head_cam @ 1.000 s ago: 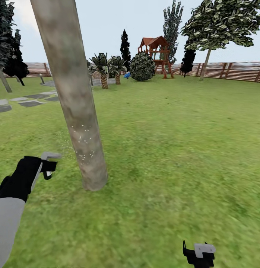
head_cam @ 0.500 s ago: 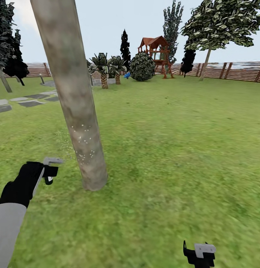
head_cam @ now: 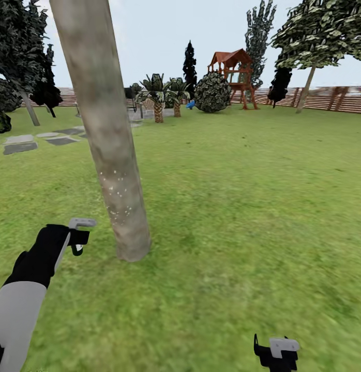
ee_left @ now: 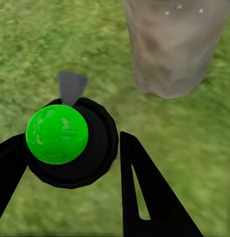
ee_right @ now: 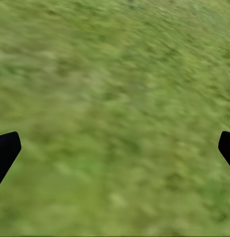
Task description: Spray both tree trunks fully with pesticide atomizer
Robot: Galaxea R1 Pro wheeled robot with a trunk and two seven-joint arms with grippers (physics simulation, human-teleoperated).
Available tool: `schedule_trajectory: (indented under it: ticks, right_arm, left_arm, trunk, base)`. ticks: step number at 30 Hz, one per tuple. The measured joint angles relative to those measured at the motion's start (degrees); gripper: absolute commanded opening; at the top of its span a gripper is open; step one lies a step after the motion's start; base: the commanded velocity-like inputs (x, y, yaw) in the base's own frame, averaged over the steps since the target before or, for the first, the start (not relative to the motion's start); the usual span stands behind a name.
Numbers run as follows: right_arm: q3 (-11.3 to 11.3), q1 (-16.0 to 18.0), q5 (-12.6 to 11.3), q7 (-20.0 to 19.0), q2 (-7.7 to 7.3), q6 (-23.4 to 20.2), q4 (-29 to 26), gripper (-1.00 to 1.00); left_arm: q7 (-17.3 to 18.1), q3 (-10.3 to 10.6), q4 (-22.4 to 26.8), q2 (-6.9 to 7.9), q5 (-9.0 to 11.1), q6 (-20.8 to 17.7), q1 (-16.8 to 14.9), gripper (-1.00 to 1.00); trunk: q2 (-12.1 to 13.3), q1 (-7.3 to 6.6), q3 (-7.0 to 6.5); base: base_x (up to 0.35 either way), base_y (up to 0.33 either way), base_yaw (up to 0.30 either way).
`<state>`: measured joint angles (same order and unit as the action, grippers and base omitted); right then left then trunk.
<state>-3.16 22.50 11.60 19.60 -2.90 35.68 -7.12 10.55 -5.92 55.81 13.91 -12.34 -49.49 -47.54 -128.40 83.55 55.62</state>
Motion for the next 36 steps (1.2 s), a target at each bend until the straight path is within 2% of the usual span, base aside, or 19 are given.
schedule_trajectory:
  ticks: [4,7,9,10,11,14,15,16,17,18,20,21,22,24,30,36]
  right_arm:
    - [-0.01,0.0,0.0,0.0,-0.08,0.01,0.0,1.0]
    - [0.0,0.0,0.0,0.0,-0.22,0.06,0.0,1.0]
    - [0.0,0.0,0.0,0.0,-0.23,0.0,0.0,1.0]
    - [0.0,0.0,0.0,0.0,-0.22,0.0,0.0,1.0]
    - [0.0,0.0,0.0,0.0,-0.21,0.0,0.0,1.0]
    - [0.01,0.0,0.0,0.0,-0.18,0.0,0.0,1.0]
    - [-0.02,0.0,-0.01,0.0,-0.18,0.0,0.0,1.0]
    - [0.01,0.0,0.01,0.0,-0.18,0.0,0.0,1.0]
    - [0.01,0.0,0.0,0.0,-0.13,0.0,0.0,1.0]
    - [0.0,0.0,0.0,0.0,-0.12,0.0,0.0,1.0]
    - [0.0,0.0,0.0,0.0,-0.09,0.0,0.0,1.0]
    - [0.0,0.0,0.0,0.0,-0.09,0.0,0.0,1.0]
    - [0.0,0.0,0.0,0.0,-0.09,0.0,0.0,1.0]
    - [0.0,0.0,0.0,0.0,-0.09,0.0,0.0,1.0]
    - [0.0,0.0,0.0,0.0,-0.09,0.0,0.0,1.0]
    - [-0.01,0.0,0.0,0.03,-0.23,0.0,0.0,1.0]
  left_arm:
    - [0.0,0.04,-0.6,0.05,-0.1,-0.04,0.05,-1.0]
    - [0.08,-0.38,-3.95,0.73,-0.09,0.09,0.09,-1.0]
    - [0.02,0.02,-4.51,-1.48,0.83,0.12,0.16,-1.0]
    - [0.01,0.02,-4.54,-2.33,0.5,0.19,0.17,-1.0]
    - [-0.03,-0.1,-4.55,-2.56,-0.01,0.28,0.12,-1.0]
    - [-0.28,-1.0,-4.72,-1.48,-0.56,0.42,0.39,-1.0]
    - [-0.32,-2.65,-4.89,0.5,0.16,0.79,1.08,-1.0]
    - [-0.37,-4.02,-4.96,1.91,-1.34,2.7,1.34,-1.0]
    - [-0.35,-4.5,-5.11,2.22,-0.19,4.1,1.54,-1.0]
    - [-0.35,-4.65,-5.29,2.22,-0.1,4.78,1.62,-1.0]
    - [-0.36,-4.64,-5.81,1.33,0.38,5.74,1.73,-1.0]
    - [-0.39,-4.6,-5.88,0.07,0.5,5.91,1.75,-1.0]
    - [-0.69,-4.56,-5.89,-1.16,0.27,6.01,1.76,-1.0]
    - [-2.59,-4.57,-5.89,-2.31,-0.92,6.13,1.75,-1.0]
    - [-3.59,-4.98,-5.89,-2.08,-0.88,6.07,1.75,-1.0]
    - [-4.01,-4.73,-5.8,-2.61,-0.93,6.15,1.75,-1.0]
  trunk:
    - [0.0,0.0,0.0]
    - [0.0,0.0,0.0]
    - [0.0,0.0,0.0]
    - [0.0,0.0,0.0]
    - [0.0,0.0,0.0]
    - [0.0,0.0,0.0]
    - [0.0,0.0,0.01]
    - [0.0,0.0,0.0]
    - [0.0,0.0,0.0]
    - [0.0,0.0,0.0]
    - [0.0,0.0,0.0]
    - [0.0,0.0,0.0]
    - [0.0,0.0,0.0]
    - [0.0,0.0,0.0]
    - [0.0,0.0,0.0]
    - [0.0,0.0,0.0]
  base:
    - [0.26,-0.174,0.029]
    - [0.21,-0.19,0.001]
    - [0.017,-0.268,0.0]
    - [0.005,-0.272,0.0]
    - [0.003,-0.273,0.0]
    - [0.001,-0.273,0.025]
    - [0.0,-0.273,0.17]
    - [0.0,-0.273,0.223]
    - [0.0,-0.273,0.243]
    - [0.0,-0.273,0.26]
    - [0.0,-0.273,0.273]
    - [0.0,-0.273,0.277]
    - [0.0,-0.273,0.277]
    - [0.0,-0.273,0.278]
    - [0.007,-0.273,0.275]
    - [0.085,-0.274,0.029]
